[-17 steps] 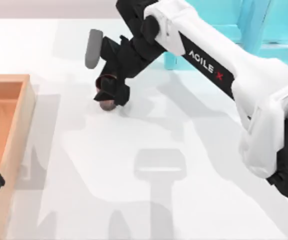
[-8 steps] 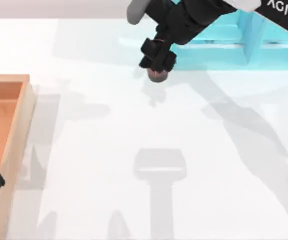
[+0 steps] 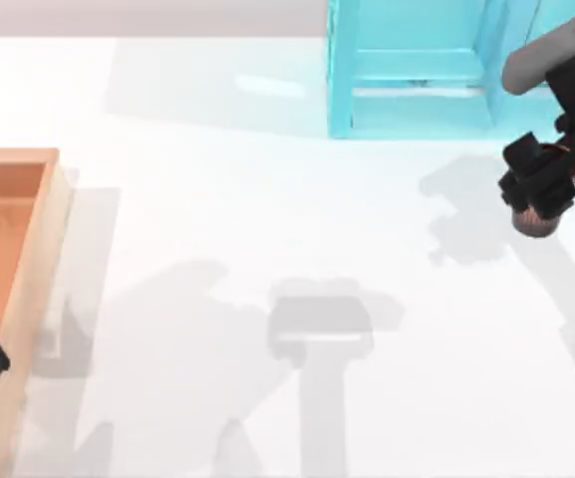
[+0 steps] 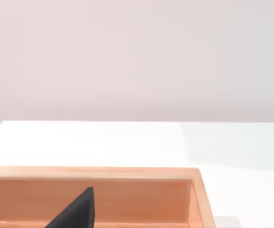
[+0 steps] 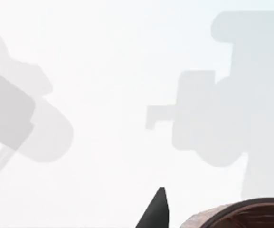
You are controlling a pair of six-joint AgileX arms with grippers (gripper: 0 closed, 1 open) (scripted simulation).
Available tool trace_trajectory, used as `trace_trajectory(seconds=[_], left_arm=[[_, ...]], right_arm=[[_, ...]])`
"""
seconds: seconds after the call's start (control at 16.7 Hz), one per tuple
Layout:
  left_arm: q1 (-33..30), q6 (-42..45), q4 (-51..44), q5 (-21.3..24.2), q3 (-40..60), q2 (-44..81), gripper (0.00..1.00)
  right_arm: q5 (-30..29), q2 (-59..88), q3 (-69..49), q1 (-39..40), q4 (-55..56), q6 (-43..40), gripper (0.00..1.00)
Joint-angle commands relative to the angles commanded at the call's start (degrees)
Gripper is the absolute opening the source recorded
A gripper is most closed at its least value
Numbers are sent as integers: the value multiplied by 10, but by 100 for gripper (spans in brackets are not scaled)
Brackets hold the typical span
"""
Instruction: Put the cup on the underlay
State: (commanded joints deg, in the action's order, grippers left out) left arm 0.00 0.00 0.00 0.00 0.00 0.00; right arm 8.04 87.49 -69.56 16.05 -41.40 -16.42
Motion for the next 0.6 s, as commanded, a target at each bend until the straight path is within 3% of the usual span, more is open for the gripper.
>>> trace_trajectory(seconds=[0.3, 0.6], left_arm=[[0, 0, 0, 0, 0, 0, 100], [0, 0, 0, 0, 0, 0, 100]], right_arm=[[-47, -211, 256, -96, 83, 107, 0], [-69, -316, 386, -157, 133, 172, 0]])
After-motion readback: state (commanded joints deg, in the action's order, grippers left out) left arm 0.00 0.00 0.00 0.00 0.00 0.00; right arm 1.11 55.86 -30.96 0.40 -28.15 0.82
